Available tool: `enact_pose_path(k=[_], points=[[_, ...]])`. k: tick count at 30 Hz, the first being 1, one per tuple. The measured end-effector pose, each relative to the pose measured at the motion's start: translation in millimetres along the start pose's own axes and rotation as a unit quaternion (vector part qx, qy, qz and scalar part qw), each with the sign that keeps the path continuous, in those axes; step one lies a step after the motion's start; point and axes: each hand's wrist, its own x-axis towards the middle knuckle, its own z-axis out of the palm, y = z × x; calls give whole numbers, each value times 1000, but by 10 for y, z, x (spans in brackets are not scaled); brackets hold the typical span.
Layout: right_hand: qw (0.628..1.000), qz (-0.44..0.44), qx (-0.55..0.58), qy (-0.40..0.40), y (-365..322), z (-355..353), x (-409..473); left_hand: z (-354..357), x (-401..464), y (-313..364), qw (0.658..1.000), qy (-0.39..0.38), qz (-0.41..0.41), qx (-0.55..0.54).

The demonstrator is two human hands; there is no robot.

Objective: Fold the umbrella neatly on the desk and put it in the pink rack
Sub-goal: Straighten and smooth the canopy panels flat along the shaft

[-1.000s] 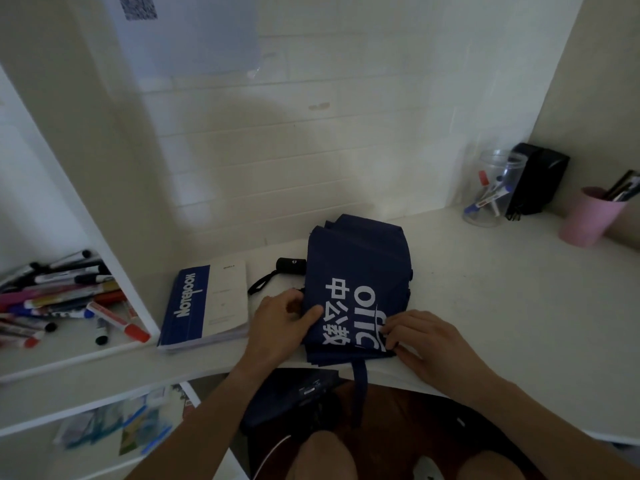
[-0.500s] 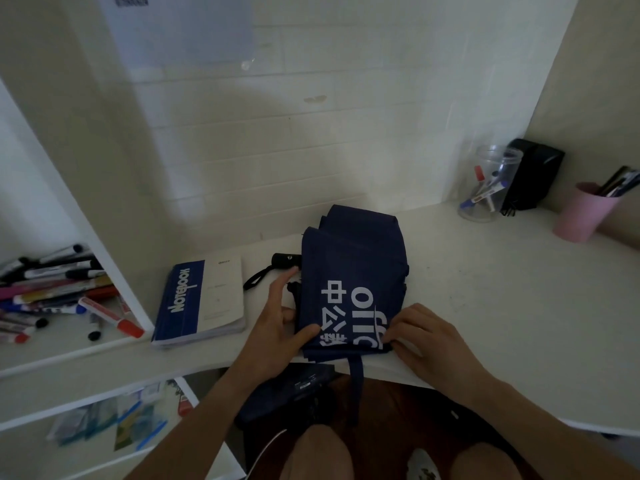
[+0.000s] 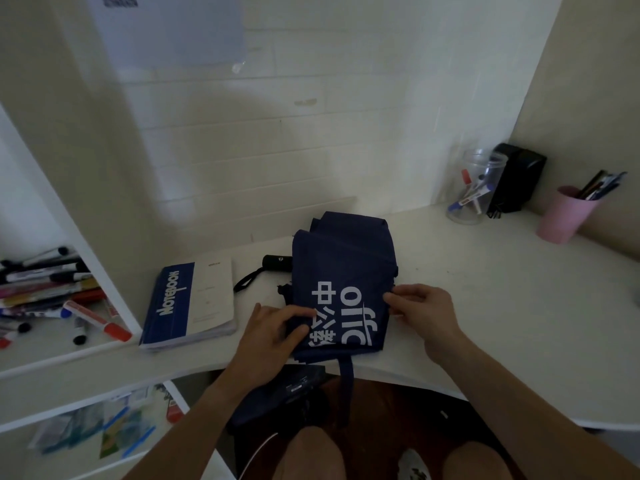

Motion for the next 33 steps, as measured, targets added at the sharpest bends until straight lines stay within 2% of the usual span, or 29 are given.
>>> enact_pose_path(k=[6,12,15,17,19,24,28,31,33], points=[[999,21,39,21,1,-4,-18,8,2,-25,1000,2,-16,-2],[998,6,-33,45,-27,54,-9,-14,-18,-62,1000,-15,-21,-17],[990,-65,-104,76,-8,20,-267,-15,-10,-79,1000,-14,-18,-21],[980,-98,-170,29,32,31,-443,-13,2,-83,999,-14,-24,-35],[977,-100,-184,-37,113,50,-510,-21,10,-94,998,-23,-32,-43],[981,-104,-137,-93,179,-77,-452,-72,22,-104,996,-43,-42,-73],[955,-153,-201,-155,207,-168,-394,-100,12,-98,996,-56,-42,-53],[934,-158,-270,-174,178,-168,-357,-119,4,-107,995,-72,-51,-43],[915,-190,-325,-142,129,-116,-368,-121,-4,-106,995,-77,-49,-48]])
